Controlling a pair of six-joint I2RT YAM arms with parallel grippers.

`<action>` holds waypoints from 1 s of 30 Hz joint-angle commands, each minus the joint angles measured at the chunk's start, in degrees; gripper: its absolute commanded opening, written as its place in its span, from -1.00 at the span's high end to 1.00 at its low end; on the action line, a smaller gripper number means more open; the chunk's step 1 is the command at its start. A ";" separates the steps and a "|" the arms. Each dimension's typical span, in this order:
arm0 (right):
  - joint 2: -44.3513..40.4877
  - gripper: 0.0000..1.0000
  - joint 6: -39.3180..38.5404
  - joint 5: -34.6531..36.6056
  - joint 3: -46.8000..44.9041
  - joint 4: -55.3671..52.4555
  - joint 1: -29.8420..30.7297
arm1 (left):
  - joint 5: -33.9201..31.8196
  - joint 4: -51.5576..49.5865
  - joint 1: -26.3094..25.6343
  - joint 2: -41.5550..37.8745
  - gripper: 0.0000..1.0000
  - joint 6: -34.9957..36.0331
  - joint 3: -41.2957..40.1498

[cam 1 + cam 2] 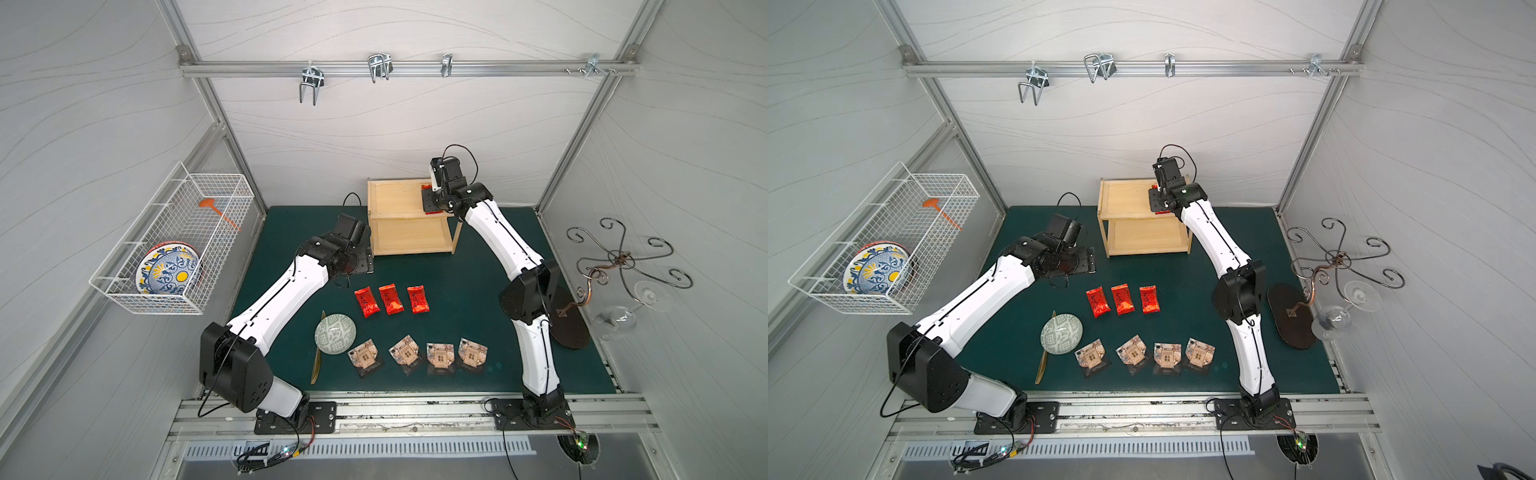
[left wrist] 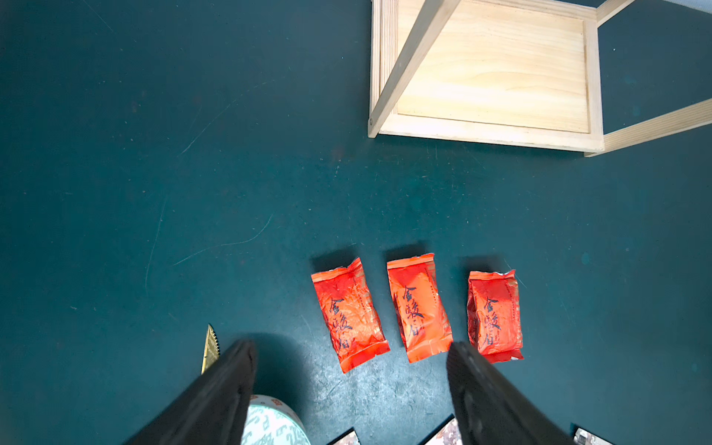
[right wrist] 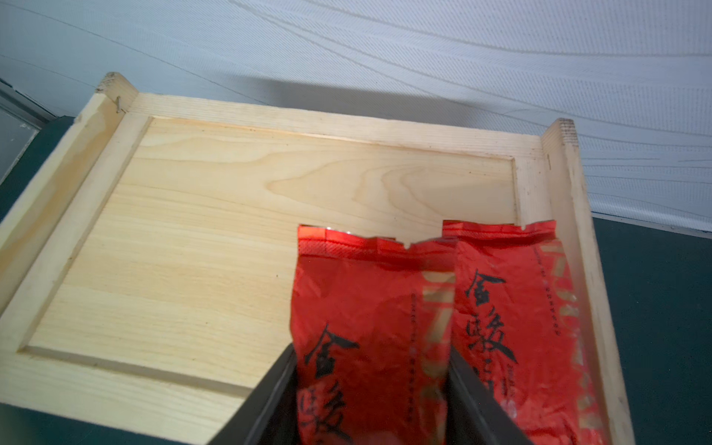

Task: Place the tea bags on the shelf by color
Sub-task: Place the tea bag on the shelf.

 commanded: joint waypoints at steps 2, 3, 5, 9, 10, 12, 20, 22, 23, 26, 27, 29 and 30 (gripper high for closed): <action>1.23 -0.14 0.43 1.70 1.14 1.45 -0.39 | -0.90 0.31 -0.23 -0.45 -0.67 0.63 1.29; 1.28 -0.15 0.46 1.92 1.02 1.55 -0.34 | -0.90 0.24 -0.23 -0.51 -0.67 0.63 1.32; 1.38 -0.17 0.65 2.30 0.85 1.89 -0.42 | -0.98 0.28 -0.23 -0.58 -0.67 0.63 1.13; 1.19 -0.18 1.19 2.25 0.50 2.43 -0.81 | -1.16 0.27 -0.23 -0.64 -0.67 0.63 1.13; 1.19 -0.18 1.24 2.33 0.49 2.61 -0.76 | -1.21 0.31 -0.23 -0.70 -0.67 0.63 1.06; 1.17 -0.20 1.23 2.35 0.49 2.70 -0.82 | -1.17 0.32 -0.23 -0.73 -0.67 0.55 0.95; 0.20 -0.27 1.67 1.94 0.65 2.78 -0.69 | -1.60 0.27 -0.23 -1.31 -0.67 0.64 0.73; -0.49 -0.30 2.05 1.77 1.43 1.95 -0.56 | -1.59 0.05 -0.23 -1.62 -0.67 0.19 0.48; -1.11 -0.30 2.72 1.30 1.87 0.97 -0.51 | -1.18 0.32 -0.23 -1.96 -0.67 -0.14 -0.35; -5.24 -0.31 3.37 2.17 -1.37 0.40 0.74 | 0.15 0.78 -0.23 -2.59 -0.67 -0.69 -2.28; -6.93 -0.31 3.80 1.84 -3.44 0.42 0.97 | 0.00 0.18 -0.23 -2.75 -0.66 -0.62 -2.28; -10.92 -0.31 5.03 1.29 -8.32 0.37 1.63 | -0.16 -0.30 -0.23 -3.61 -0.66 -0.51 -2.50; -12.88 -0.32 5.47 1.20 -10.82 0.42 2.01 | -0.20 -0.47 -0.23 -4.03 -0.67 -0.43 -2.62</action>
